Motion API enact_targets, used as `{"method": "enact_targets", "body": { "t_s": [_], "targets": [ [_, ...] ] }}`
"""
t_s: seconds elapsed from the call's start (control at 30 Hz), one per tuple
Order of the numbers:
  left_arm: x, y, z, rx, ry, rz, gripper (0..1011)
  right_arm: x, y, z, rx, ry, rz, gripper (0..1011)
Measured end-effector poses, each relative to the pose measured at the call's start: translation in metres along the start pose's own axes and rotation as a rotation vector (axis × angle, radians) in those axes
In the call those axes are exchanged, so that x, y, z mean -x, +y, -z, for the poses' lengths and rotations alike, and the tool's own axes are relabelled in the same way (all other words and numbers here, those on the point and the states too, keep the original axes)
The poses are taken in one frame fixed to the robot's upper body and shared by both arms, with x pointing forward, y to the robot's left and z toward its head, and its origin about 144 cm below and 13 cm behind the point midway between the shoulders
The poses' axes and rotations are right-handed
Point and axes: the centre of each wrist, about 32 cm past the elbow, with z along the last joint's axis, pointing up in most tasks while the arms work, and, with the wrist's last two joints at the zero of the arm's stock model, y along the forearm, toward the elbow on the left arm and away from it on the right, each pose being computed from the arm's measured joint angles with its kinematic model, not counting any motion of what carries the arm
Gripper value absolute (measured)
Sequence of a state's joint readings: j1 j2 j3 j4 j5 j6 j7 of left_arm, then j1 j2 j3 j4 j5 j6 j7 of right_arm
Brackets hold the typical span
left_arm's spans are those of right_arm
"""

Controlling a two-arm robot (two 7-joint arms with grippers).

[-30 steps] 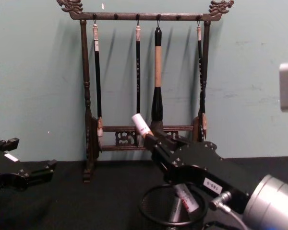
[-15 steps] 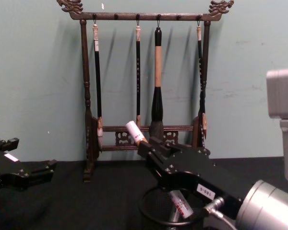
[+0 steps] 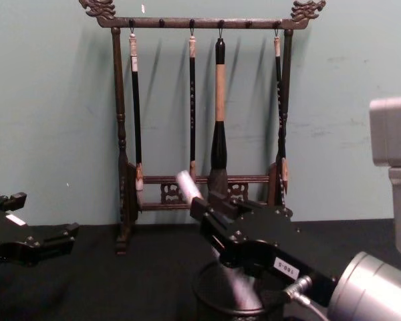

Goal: Pick up the water-based marker from the table and place it into the pen holder.

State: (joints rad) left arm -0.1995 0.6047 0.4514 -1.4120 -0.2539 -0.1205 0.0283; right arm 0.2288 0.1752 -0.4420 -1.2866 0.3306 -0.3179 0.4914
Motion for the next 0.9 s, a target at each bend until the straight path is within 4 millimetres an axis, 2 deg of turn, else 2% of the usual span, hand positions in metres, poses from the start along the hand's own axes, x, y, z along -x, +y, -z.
{"method": "enact_targets", "body": {
  "t_s": [0.2, 0.23, 0.27, 0.33, 0.37, 0.6, 0.63, 0.67, 0.77, 0.9],
  "targets": [
    [0.0, 0.0, 0.0, 0.0, 0.0, 0.0, 1001, -0.0003, -0.0002, -0.0002, 0.0, 0.001, 0.0, 406],
    [0.0, 0.0, 0.0, 0.0, 0.0, 0.0, 1001, -0.0003, -0.0002, -0.0002, 0.0, 0.001, 0.0, 406],
    [0.0, 0.0, 0.0, 0.0, 0.0, 0.0, 1001, -0.0004, -0.0002, -0.0002, 0.0, 0.001, 0.0, 469],
    [0.0, 0.0, 0.0, 0.0, 0.0, 0.0, 1001, -0.0004, -0.0003, -0.0002, 0.0, 0.002, 0.0, 508],
    [0.0, 0.0, 0.0, 0.0, 0.0, 0.0, 1001, -0.0005, -0.0003, -0.0003, 0.0, 0.002, 0.0, 569],
    [0.0, 0.0, 0.0, 0.0, 0.0, 0.0, 1001, -0.0005, -0.0002, -0.0005, -0.001, 0.003, -0.001, 764],
    [0.0, 0.0, 0.0, 0.0, 0.0, 0.0, 1001, -0.0005, -0.0003, -0.0004, -0.001, 0.003, -0.001, 821],
    [0.0, 0.0, 0.0, 0.0, 0.0, 0.0, 1001, -0.0005, -0.0003, -0.0004, 0.0, 0.003, -0.001, 821],
    [0.0, 0.0, 0.0, 0.0, 0.0, 0.0, 1001, -0.0006, -0.0003, -0.0006, 0.0, 0.004, -0.001, 924],
    [0.0, 0.0, 0.0, 0.0, 0.0, 0.0, 1001, -0.0036, -0.003, -0.0068, 0.012, 0.005, 0.002, 1002]
  ]
}}
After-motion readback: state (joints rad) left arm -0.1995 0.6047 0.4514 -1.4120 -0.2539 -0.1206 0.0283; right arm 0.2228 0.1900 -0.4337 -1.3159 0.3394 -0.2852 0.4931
